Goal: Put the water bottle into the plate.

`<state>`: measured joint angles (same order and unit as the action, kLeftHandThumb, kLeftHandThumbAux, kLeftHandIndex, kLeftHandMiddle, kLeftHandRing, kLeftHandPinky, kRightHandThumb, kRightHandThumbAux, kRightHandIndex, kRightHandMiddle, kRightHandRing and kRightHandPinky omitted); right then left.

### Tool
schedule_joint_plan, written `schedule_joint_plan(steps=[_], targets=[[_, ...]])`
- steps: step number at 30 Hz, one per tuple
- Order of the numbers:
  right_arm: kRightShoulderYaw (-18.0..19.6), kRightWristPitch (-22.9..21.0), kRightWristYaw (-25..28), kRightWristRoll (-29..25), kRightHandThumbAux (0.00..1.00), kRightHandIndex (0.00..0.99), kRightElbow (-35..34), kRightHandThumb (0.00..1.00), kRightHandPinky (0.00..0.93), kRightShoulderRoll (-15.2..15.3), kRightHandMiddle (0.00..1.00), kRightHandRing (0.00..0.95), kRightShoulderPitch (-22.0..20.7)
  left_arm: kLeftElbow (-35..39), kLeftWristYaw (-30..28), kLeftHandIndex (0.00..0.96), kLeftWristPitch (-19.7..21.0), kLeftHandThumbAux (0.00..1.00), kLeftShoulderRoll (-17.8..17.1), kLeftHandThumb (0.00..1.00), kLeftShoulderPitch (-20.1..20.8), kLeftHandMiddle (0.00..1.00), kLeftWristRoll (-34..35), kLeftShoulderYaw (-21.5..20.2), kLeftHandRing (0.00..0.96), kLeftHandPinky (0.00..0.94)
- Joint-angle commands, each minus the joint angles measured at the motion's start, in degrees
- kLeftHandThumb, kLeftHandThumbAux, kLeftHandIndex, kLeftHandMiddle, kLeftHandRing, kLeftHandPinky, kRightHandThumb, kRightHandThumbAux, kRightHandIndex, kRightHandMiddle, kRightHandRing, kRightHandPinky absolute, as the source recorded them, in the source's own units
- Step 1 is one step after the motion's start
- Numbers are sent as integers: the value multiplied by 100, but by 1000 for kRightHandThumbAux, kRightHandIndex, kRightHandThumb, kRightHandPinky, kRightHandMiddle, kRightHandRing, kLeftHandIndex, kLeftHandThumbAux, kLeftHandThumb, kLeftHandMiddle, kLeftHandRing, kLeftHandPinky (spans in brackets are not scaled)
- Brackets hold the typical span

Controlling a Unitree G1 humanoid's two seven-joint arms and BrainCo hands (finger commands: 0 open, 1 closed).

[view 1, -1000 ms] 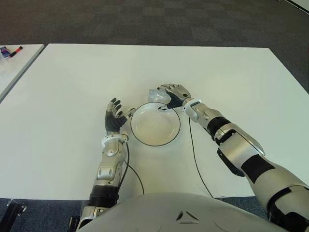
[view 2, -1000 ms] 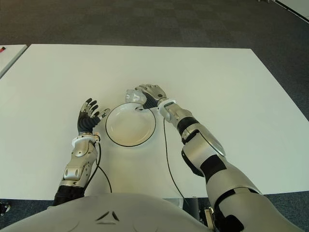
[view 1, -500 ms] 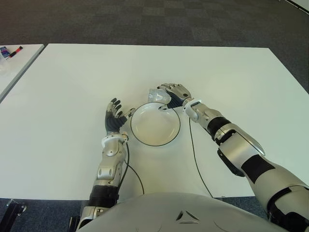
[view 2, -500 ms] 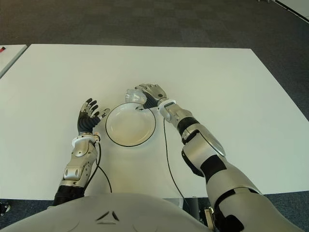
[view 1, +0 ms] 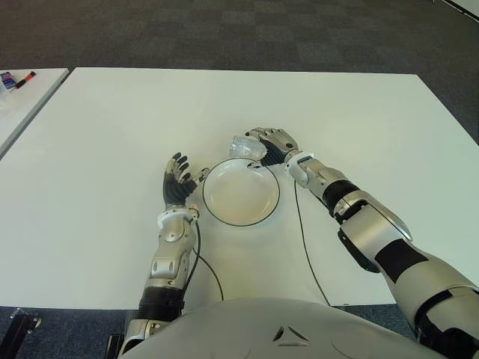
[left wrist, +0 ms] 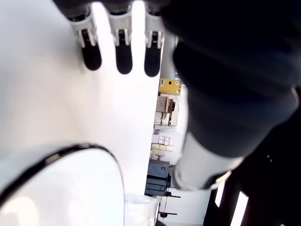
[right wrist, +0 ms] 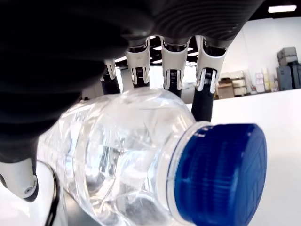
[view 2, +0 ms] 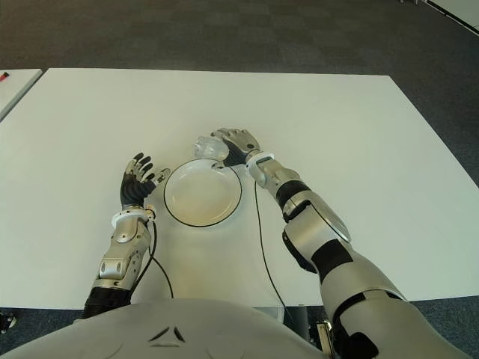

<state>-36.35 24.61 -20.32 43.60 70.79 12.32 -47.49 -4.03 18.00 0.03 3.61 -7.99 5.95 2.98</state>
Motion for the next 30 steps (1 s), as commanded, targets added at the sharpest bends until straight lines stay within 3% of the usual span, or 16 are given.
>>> schedule_joint_plan(steps=[1, 11, 30], targets=[[181, 60, 274, -188, 568, 121, -90, 535, 291, 85, 165, 214, -74, -95, -65, 143, -32, 944, 333, 62, 8, 172, 20, -26, 152, 169], [337, 47, 414, -267, 581, 110, -215, 544, 250, 162, 155, 184, -115, -128, -89, 145, -61, 949, 318, 57, 13, 174, 28, -39, 152, 165], [463, -97, 276, -247, 593, 99, -261, 536, 255, 211, 145, 166, -177, -149, -114, 130, -54, 950, 307, 47, 16, 165, 36, -63, 145, 166]])
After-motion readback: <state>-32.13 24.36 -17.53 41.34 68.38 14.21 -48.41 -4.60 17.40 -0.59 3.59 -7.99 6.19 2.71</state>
